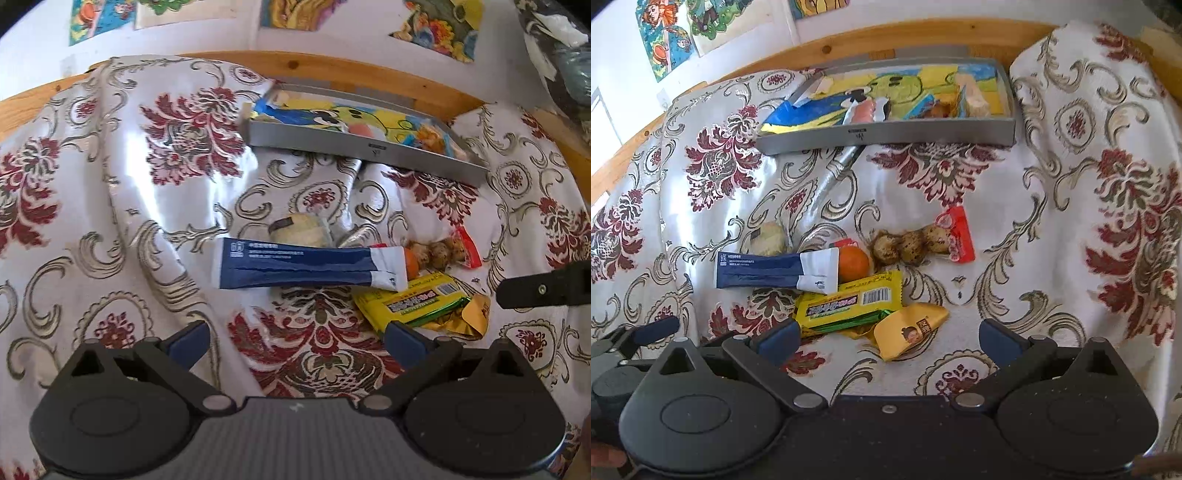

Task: Organize snacks
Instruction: 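Withdraw both tools from the tray back over the snack pile, then grasp the yellow wafer bar with the left tool while the right tool grasps the gold pouch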

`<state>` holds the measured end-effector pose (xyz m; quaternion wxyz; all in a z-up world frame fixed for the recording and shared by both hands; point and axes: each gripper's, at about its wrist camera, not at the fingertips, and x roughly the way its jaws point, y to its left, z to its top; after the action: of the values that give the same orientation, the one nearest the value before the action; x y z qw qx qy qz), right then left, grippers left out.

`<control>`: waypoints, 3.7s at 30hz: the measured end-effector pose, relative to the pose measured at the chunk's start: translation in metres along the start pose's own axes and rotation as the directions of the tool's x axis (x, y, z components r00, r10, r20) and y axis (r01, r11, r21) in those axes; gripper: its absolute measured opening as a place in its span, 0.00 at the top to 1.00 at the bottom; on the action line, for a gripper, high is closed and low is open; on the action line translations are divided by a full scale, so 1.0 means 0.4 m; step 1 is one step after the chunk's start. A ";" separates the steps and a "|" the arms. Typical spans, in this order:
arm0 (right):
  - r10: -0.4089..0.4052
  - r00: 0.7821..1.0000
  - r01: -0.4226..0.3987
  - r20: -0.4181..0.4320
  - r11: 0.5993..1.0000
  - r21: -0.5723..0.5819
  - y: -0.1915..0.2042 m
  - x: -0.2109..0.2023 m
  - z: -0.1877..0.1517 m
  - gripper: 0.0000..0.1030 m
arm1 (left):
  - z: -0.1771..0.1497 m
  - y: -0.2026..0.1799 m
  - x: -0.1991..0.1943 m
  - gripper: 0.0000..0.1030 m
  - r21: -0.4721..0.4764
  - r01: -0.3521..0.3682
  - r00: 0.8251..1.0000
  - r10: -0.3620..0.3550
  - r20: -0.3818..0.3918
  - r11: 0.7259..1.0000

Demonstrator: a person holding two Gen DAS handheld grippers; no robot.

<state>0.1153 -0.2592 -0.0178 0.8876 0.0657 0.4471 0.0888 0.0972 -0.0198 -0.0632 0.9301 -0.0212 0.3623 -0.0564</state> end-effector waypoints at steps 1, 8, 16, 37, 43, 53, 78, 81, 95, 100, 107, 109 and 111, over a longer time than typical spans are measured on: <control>0.011 1.000 -0.011 -0.008 1.000 0.010 -0.007 0.006 0.006 0.01 | 0.002 -0.002 0.005 0.00 0.007 0.009 1.000 -0.009 -0.001 1.000; 0.087 0.995 -0.080 -0.055 0.989 0.122 -0.087 0.059 0.063 0.01 | 0.017 -0.012 0.041 0.00 0.053 0.080 0.997 -0.080 0.000 0.995; 0.159 0.979 -0.147 -0.125 0.984 0.098 -0.136 0.124 0.108 0.01 | 0.037 -0.010 0.089 0.00 0.074 0.181 0.983 -0.180 -0.023 0.981; 0.113 0.969 -0.194 -0.221 0.901 -0.388 -0.051 0.170 0.089 0.01 | 0.077 -0.044 0.166 0.01 0.291 0.512 0.858 -0.498 -0.126 0.808; 0.109 0.963 -0.211 -0.245 0.871 -0.443 -0.031 0.182 0.076 0.01 | 0.091 -0.019 0.179 0.01 0.191 0.613 0.788 -0.580 -0.203 0.766; 0.068 0.957 -0.212 -0.282 0.827 -0.520 0.000 0.211 0.049 0.06 | 0.090 -0.028 0.253 0.01 0.191 0.597 0.800 -0.559 -0.219 0.779; 0.025 0.966 -0.162 -0.259 0.836 -0.525 0.000 0.230 0.052 0.20 | 0.071 -0.073 0.253 0.37 0.292 0.576 0.813 -0.500 -0.299 0.763; 0.020 0.967 -0.157 -0.255 0.834 -0.530 0.003 0.229 0.052 0.21 | 0.063 -0.094 0.226 0.39 0.287 0.546 0.829 -0.457 -0.323 0.787; 0.059 0.961 -0.209 -0.271 0.796 -0.568 0.028 0.203 0.029 0.25 | 0.013 -0.082 0.120 0.40 0.167 0.489 0.851 -0.427 -0.306 0.856; 0.045 0.965 -0.191 -0.259 0.796 -0.575 0.030 0.201 0.025 0.22 | 0.013 -0.102 0.117 0.31 0.217 0.463 0.871 -0.395 -0.293 0.859; 0.024 0.970 -0.164 -0.241 0.798 -0.580 0.027 0.217 0.028 0.18 | 0.022 -0.110 0.134 0.30 0.248 0.450 0.882 -0.385 -0.271 0.858; 0.024 0.971 -0.161 -0.237 0.797 -0.582 0.027 0.218 0.028 0.18 | 0.027 -0.109 0.141 0.31 0.241 0.466 0.874 -0.400 -0.275 0.852; 0.020 0.973 -0.154 -0.232 0.800 -0.580 0.024 0.220 0.030 0.18 | 0.028 -0.113 0.146 0.36 0.252 0.474 0.870 -0.406 -0.279 0.844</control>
<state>0.1755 -0.2310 -0.0778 0.8050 -0.2049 0.4860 0.2717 0.1436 -0.0716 -0.0905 0.8386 0.0493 0.4323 -0.3279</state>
